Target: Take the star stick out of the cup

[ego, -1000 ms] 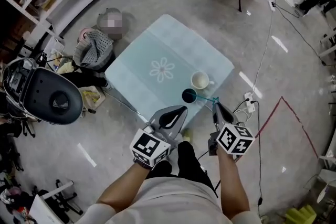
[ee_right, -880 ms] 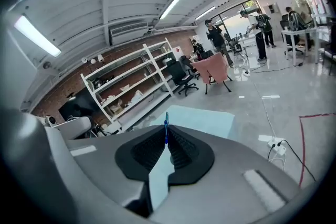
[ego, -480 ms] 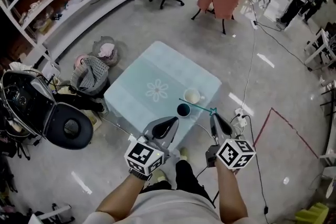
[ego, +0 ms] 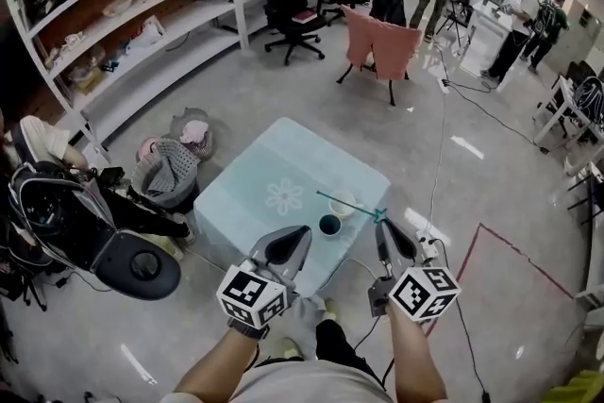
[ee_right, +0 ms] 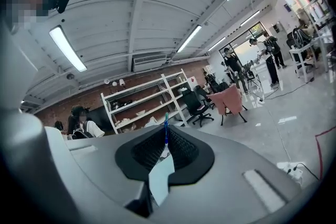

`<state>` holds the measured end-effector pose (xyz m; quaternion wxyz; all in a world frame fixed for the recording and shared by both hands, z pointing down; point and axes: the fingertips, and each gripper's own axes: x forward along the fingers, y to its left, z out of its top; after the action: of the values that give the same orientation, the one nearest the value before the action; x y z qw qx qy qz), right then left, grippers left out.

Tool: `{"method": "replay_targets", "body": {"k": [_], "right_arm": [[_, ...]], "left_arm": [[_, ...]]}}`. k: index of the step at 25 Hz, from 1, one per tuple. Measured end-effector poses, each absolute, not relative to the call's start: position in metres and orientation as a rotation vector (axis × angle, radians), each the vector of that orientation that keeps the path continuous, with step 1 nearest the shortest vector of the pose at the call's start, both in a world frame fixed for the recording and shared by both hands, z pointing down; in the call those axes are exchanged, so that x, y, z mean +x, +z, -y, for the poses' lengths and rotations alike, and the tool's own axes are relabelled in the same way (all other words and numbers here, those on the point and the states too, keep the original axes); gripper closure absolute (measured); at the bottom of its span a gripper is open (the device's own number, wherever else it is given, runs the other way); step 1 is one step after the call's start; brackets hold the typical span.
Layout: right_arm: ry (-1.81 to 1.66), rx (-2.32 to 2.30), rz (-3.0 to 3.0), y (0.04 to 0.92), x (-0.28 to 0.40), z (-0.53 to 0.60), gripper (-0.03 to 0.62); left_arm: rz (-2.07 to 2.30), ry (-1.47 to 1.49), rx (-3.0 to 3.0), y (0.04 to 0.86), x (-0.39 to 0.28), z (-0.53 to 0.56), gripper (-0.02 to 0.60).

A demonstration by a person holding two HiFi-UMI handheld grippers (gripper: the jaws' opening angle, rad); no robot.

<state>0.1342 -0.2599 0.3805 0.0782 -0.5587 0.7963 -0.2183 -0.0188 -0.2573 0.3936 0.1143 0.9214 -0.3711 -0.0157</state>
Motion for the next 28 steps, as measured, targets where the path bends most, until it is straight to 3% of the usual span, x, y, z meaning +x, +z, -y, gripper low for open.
{"method": "replay_targets", "body": {"k": [28], "right_arm": [[-0.265, -1.624, -2.389, 0.286, 0.106, 0.216, 0.568]], "left_arm": [[1.146, -0.194, 2.842, 0.303, -0.048, 0.226, 0.575]]}}
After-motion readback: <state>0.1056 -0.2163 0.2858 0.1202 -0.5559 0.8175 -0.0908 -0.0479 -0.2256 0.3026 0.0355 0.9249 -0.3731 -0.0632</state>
